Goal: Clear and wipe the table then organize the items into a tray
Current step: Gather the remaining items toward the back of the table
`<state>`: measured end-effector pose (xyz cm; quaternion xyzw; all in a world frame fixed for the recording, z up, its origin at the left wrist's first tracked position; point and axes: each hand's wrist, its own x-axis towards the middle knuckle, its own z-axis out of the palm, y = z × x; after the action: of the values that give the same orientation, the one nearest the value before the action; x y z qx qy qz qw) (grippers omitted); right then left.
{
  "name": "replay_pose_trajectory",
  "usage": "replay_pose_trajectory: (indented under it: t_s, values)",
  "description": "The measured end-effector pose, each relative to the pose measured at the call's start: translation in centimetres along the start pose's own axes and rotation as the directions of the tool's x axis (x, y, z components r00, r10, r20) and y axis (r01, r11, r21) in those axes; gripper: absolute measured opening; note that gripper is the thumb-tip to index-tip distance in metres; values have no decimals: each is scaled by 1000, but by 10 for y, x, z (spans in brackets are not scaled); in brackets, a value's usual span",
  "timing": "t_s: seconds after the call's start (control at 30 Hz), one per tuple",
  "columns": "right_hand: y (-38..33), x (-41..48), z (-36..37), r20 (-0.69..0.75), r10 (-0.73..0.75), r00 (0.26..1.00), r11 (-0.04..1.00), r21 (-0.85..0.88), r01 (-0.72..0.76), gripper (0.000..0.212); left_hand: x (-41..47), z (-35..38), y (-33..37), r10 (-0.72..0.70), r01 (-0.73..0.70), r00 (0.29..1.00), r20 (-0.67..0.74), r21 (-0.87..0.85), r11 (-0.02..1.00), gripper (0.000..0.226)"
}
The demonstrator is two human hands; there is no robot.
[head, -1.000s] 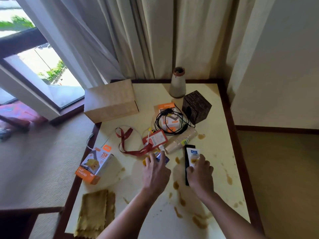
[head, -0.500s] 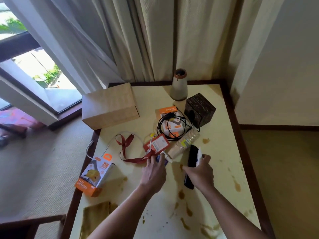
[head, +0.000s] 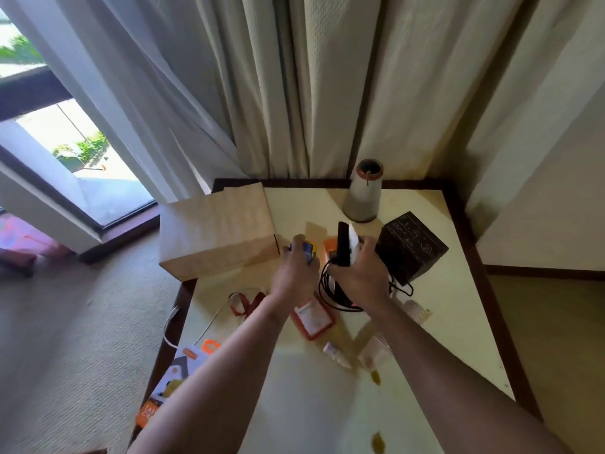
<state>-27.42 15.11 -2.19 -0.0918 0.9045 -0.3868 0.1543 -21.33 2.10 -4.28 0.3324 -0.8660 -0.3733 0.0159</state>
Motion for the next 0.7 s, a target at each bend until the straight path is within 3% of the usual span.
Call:
replay_pose_trajectory:
  t_s: [0.17,0.3,0.4,0.53,0.6,0.7]
  values:
    - [-21,67,24,85,-30,996,934,-353,58,67,54,-3,6,-68,61,997,48,135,989,46]
    - [-31,93,30,67,-67,996,876,-473,90,56,65,5,2,-129,119,987,94,105,987,66]
    - [-31,90,27,91,-80,993,888,-447,112,53,59,6,-2,-88,83,988,123,48,995,68]
    - [-30,53,17,81,-161,984,910,-374,180,58,24,-16,-1,64,-61,996,67,-47,997,41]
    - [-24,19,14,-22,-260,965,905,-355,236,62,-9,-32,-8,119,-123,992,-41,-95,988,40]
    - [2,-38,20,-59,-364,930,905,-257,338,40,-64,-50,-46,148,-144,967,-210,31,989,34]
